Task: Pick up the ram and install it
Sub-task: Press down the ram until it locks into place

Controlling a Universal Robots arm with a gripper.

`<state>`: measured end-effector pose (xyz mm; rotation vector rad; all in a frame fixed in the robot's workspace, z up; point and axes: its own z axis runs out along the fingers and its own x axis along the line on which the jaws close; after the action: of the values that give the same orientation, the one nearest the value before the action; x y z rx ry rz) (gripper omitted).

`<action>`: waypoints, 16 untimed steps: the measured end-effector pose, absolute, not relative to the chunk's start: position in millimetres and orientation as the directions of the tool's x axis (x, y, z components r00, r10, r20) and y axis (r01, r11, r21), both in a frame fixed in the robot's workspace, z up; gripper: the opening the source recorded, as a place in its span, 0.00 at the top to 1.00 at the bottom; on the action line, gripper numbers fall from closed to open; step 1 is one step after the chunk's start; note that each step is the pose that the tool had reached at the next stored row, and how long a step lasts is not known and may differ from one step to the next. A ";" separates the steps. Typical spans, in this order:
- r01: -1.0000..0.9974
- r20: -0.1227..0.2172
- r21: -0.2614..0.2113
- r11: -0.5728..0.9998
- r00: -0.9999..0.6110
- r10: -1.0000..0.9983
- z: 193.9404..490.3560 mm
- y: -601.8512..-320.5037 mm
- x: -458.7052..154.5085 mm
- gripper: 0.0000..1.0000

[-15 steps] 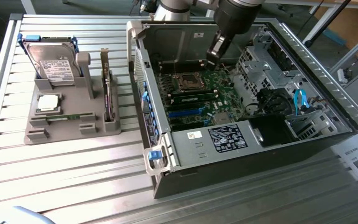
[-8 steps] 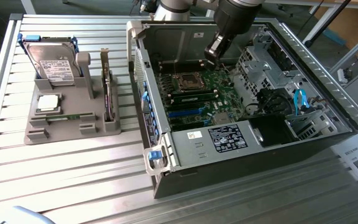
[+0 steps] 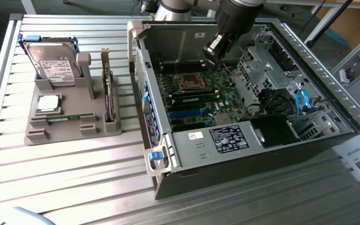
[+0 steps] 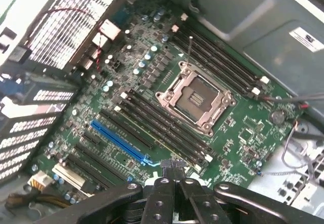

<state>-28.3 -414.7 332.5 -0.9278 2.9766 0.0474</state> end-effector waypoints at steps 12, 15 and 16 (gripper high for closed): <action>-0.414 -0.031 0.022 0.910 -0.910 -0.413 332.4 -414.6 -28.2 0.90; -0.373 -0.031 0.022 0.928 -0.928 -0.372 332.4 -414.6 -28.2 0.90; -0.359 -0.031 0.022 0.933 -0.933 -0.358 332.4 -414.6 -28.2 0.90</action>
<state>-28.2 -414.6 332.4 -0.5681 3.0621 0.0428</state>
